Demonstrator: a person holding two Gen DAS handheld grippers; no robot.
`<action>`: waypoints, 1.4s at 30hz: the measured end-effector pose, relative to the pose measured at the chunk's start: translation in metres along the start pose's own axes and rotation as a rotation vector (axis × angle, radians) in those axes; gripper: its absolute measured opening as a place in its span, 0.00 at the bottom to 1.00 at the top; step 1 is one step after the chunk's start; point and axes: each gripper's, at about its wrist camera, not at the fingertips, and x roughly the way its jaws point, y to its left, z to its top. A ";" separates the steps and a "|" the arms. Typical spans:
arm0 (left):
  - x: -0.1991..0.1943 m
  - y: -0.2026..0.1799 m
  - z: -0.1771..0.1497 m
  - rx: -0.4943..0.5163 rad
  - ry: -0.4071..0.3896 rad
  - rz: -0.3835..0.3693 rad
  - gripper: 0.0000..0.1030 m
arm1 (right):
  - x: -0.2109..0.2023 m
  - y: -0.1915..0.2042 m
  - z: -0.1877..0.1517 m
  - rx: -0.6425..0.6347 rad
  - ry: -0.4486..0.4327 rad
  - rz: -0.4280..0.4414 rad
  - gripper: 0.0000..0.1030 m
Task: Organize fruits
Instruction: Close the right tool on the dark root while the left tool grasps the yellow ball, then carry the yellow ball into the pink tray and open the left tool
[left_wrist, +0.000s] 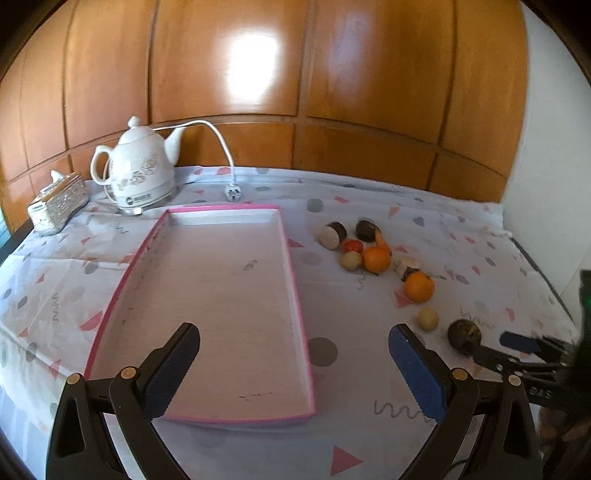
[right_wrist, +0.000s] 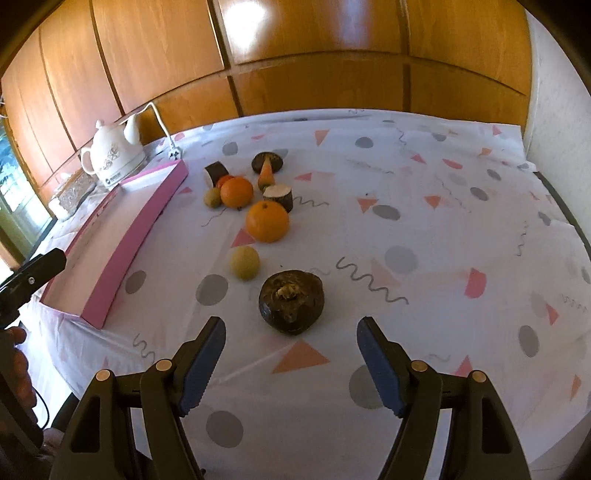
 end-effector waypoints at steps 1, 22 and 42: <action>0.001 -0.004 0.000 0.008 0.008 -0.002 1.00 | 0.004 0.002 0.001 -0.012 0.003 0.000 0.73; 0.056 -0.080 0.011 0.197 0.174 -0.210 0.73 | 0.047 -0.043 0.023 -0.018 -0.061 -0.214 0.46; 0.123 -0.128 0.012 0.200 0.290 -0.255 0.26 | 0.047 -0.056 0.015 0.024 -0.124 -0.146 0.47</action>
